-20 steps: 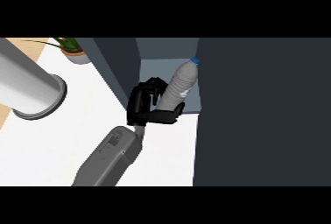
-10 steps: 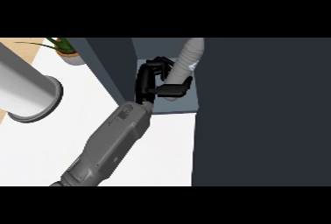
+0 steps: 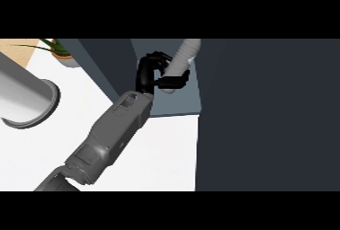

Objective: Pick up the bottled water, place it into the cabinet and close the cabinet

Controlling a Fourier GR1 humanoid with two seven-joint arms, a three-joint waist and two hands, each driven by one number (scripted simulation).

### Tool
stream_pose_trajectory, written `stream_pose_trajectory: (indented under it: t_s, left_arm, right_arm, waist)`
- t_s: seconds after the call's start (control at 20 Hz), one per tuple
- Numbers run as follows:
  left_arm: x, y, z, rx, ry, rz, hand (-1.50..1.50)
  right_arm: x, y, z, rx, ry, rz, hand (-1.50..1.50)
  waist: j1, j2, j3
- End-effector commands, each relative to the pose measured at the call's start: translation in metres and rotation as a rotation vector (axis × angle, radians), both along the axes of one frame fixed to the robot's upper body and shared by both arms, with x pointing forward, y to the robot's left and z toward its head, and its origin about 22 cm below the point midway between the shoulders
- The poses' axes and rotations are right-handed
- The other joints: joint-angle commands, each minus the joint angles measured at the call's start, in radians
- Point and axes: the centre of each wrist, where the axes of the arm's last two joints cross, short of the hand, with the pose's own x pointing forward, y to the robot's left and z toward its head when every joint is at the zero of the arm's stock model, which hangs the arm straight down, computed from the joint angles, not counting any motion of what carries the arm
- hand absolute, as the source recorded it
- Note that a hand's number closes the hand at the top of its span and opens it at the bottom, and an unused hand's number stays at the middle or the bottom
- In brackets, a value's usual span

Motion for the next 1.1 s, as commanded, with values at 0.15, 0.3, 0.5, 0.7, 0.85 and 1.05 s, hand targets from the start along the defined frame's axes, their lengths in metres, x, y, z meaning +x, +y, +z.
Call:
stream_pose_trajectory:
  t_s: [0.15,0.3,0.5,0.7,0.85,1.05]
  left_arm:
    - [0.007,0.030,-0.014,-0.017,0.023,0.138,1.50]
    - [0.014,0.024,-0.001,0.001,-0.004,0.162,1.50]
    - [0.018,0.032,0.000,0.128,-0.034,0.188,-1.50]
    - [0.021,0.034,0.004,0.189,-0.089,0.188,-1.50]
    - [0.023,0.023,0.012,0.208,-0.101,0.210,-1.50]
    - [0.024,0.021,0.014,0.149,-0.089,0.188,-1.50]
  right_arm:
    - [0.000,-0.001,0.012,0.050,-0.039,0.014,-1.50]
    - [-0.003,0.004,0.017,0.062,-0.047,0.027,-1.50]
    - [0.001,-0.004,0.006,0.048,-0.041,0.042,-1.50]
    - [0.003,0.001,0.010,0.046,-0.050,0.018,-1.50]
    - [-0.001,-0.006,0.001,0.046,-0.025,0.065,-1.50]
    - [-0.003,0.001,0.006,0.059,-0.025,0.096,-1.50]
  waist:
    - [-0.011,0.012,-0.002]
    - [-0.022,0.011,-0.002]
    - [-0.030,0.018,-0.001]
    - [-0.022,0.018,-0.002]
    - [-0.044,0.016,-0.001]
    - [-0.043,0.015,-0.002]
